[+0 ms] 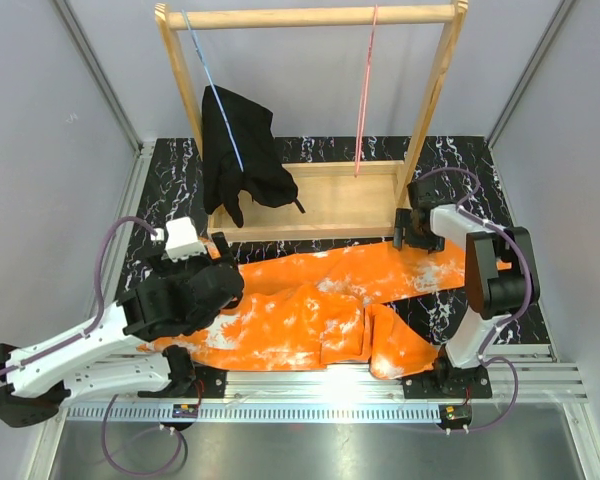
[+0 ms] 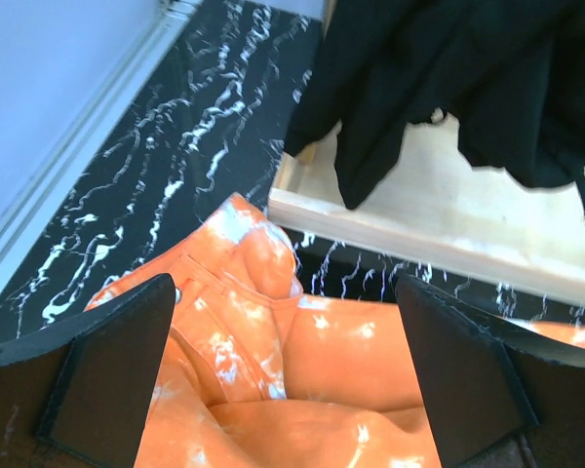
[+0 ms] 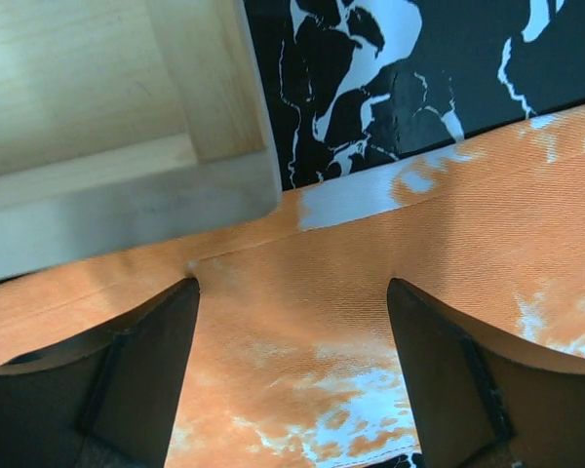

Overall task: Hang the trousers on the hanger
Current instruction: Fold the trousers

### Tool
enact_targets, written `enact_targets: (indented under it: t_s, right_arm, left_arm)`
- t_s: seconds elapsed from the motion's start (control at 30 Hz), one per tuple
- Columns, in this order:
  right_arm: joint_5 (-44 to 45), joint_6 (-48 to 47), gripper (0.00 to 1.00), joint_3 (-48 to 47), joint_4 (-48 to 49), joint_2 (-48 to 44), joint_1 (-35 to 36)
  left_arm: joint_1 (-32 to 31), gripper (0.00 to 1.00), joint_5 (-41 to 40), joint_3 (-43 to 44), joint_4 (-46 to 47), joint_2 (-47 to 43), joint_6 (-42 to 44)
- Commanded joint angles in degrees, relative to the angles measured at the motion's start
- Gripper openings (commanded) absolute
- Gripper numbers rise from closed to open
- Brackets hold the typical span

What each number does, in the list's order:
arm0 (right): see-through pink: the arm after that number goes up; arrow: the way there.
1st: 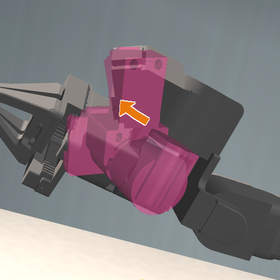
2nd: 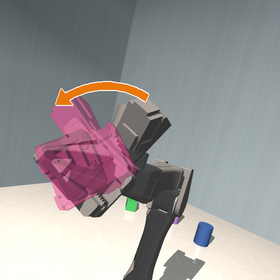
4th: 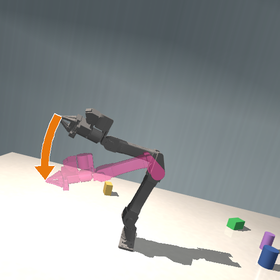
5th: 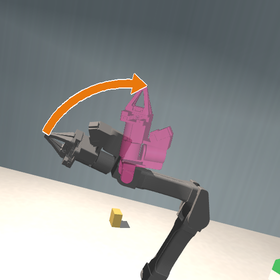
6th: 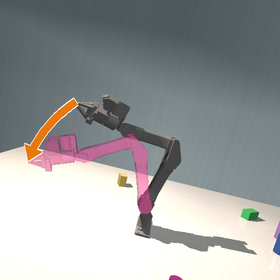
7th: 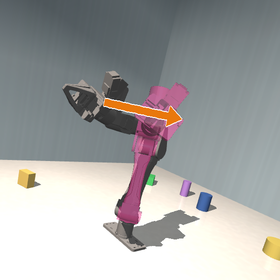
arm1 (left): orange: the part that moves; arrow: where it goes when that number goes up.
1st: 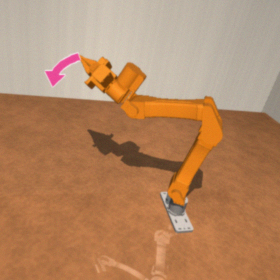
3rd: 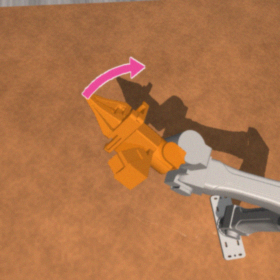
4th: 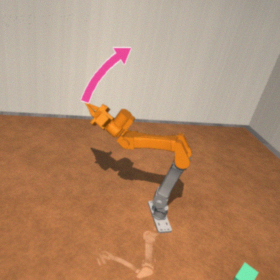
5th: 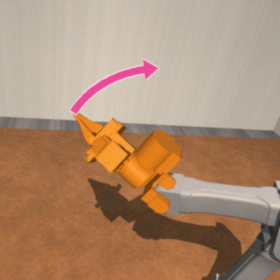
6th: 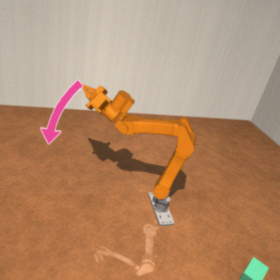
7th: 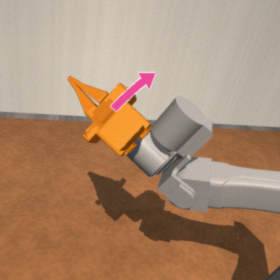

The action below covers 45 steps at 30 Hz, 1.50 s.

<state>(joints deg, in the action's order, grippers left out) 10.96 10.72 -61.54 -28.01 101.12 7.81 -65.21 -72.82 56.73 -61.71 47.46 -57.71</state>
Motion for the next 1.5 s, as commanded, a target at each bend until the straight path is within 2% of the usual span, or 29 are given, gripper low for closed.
enact_targets:
  t_s: [0.0,0.1,0.13,0.17,0.2,0.37,0.47,0.57,0.7,0.83,0.93,1.17,1.33,1.47]
  right_arm:
    - [3.10,-0.53,0.86,-2.27,0.33,2.32,0.01]
    - [3.63,0.00,0.81,-2.62,-0.03,4.17,0.01]
    - [3.89,0.18,0.75,-2.71,-0.38,4.95,-0.08]
    - [5.11,0.70,0.62,-2.80,-0.47,5.22,0.01]
    - [5.73,0.88,0.58,-2.88,-0.99,5.57,-0.17]
    - [9.07,2.20,0.41,-3.68,-3.28,7.60,-0.96]
    - [9.61,3.08,0.11,-3.59,-4.16,7.78,-3.76]
    - [9.17,3.61,0.00,-3.76,-4.60,7.60,-6.31]
    - [8.20,3.61,0.00,-3.50,-4.60,6.02,-11.58]
    - [5.92,4.04,0.00,-3.50,-4.07,5.05,-16.24]
    - [5.83,4.22,0.00,-3.33,-3.72,4.61,-16.69]
    - [4.69,4.40,0.00,-2.97,-3.46,4.44,-16.69]
    - [4.33,4.40,0.00,-2.62,-3.45,4.00,-16.69]
    - [3.98,4.57,0.00,-2.10,-3.10,3.38,-16.69]
  left_arm:
    - [2.62,0.99,5.04,-2.67,15.82,-2.63,14.97]
    - [5.87,0.99,10.66,-5.04,21.53,-4.74,18.85]
    - [8.58,0.99,12.33,-5.83,23.11,-5.27,20.52]
    - [10.09,0.99,15.04,-6.19,23.65,-5.97,20.97]
    - [12.63,0.99,16.12,-6.45,23.92,-6.24,21.50]
    - [16.69,0.99,18.15,-7.42,24.18,-5.98,21.50]
    - [18.53,0.99,18.50,-7.34,24.45,-2.66,20.01]
    - [20.99,0.99,19.55,-7.34,24.80,0.17,18.35]
    - [24.51,0.99,20.96,-8.65,26.29,3.77,15.63]
    - [28.90,0.99,21.92,-11.46,29.63,3.78,14.12]
    - [31.98,0.99,23.24,-13.04,30.77,4.30,12.28]
    - [32.78,0.99,23.24,-17.53,35.43,6.59,10.86]
    - [33.74,0.99,24.12,-18.67,38.07,11.68,10.96]
    - [36.98,0.99,26.05,-20.43,42.19,15.46,12.01]
